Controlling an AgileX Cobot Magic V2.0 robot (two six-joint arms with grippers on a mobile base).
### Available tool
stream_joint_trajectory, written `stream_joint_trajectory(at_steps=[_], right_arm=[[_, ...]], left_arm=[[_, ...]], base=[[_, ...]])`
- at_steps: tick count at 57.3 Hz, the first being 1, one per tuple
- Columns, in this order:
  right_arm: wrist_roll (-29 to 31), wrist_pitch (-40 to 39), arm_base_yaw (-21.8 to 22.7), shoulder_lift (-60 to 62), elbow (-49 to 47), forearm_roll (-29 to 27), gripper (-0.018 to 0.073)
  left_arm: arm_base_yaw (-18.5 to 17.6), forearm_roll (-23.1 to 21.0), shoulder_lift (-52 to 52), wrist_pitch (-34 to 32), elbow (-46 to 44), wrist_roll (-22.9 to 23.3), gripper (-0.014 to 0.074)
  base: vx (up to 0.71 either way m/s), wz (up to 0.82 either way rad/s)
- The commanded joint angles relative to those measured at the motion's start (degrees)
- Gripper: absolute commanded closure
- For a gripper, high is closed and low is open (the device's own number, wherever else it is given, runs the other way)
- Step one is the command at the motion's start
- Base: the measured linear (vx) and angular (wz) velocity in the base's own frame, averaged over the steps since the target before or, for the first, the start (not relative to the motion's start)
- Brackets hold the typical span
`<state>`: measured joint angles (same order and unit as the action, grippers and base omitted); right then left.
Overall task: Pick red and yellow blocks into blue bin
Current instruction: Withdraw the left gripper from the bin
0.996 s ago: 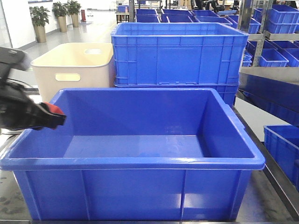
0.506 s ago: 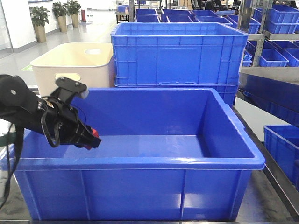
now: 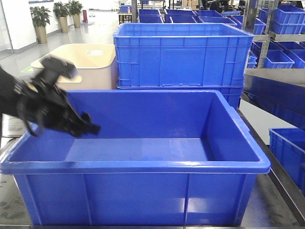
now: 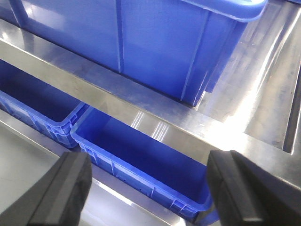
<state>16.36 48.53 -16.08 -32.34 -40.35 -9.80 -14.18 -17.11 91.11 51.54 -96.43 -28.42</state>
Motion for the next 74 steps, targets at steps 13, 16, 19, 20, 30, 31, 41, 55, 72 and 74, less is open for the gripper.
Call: stream_joint_trajectory(at_steps=[13, 16, 19, 20, 30, 31, 41, 55, 72, 74], right_arm=[[0.1, -3.9, 0.0, -0.2, -1.4, -0.1, 0.0010], [0.1, -3.9, 0.0, -0.2, -1.4, -0.1, 0.0010], [0.1, -3.9, 0.0, -0.2, -1.4, -0.1, 0.0010], [0.1, -3.9, 0.0, -0.2, -1.4, -0.1, 0.0010], [0.1, -3.9, 0.0, -0.2, -1.4, -0.1, 0.0010], [0.1, -3.9, 0.0, -0.2, -1.4, -0.1, 0.0010], [0.1, -3.9, 0.0, -0.2, -1.4, -0.1, 0.0010], [0.1, -3.9, 0.0, -0.2, -1.4, -0.1, 0.0010], [-0.3, -3.3, 0.0, -0.2, -1.4, -2.9, 0.0018], [-1.2, -3.0, 0.1, -0.2, -1.4, -1.9, 0.0034]], left_arm=[[-0.1, -1.7, -18.4, 5.5, -2.9, 6.1, -0.0016], [-0.1, -1.7, -21.5, 7.5, -2.8, 9.4, -0.0001], [-0.1, -1.8, -24.4, 7.9, -1.8, 11.1, 0.0011], [-0.1, -2.1, -25.5, 7.9, -1.0, 11.3, 0.0012], [-0.1, -5.1, -36.7, 8.1, 11.7, 10.8, 0.0012], [-0.1, -5.1, -38.0, 8.1, 12.8, 10.8, 0.0012], [-0.1, -2.6, -49.3, 8.2, 27.4, 13.0, 0.0012], [-0.1, 10.8, -62.9, 8.3, 42.3, 26.5, 0.0012], [-0.1, 13.8, -71.1, 8.3, 52.4, 28.4, 0.0022], [-0.1, 13.8, -71.3, 8.2, 53.1, 28.4, 0.0036]], base=[[0.00, 0.00], [0.00, 0.00], [0.00, 0.00], [0.00, 0.00], [0.00, 0.00], [0.00, 0.00], [0.00, 0.00], [0.00, 0.00], [0.00, 0.00], [0.00, 0.00]])
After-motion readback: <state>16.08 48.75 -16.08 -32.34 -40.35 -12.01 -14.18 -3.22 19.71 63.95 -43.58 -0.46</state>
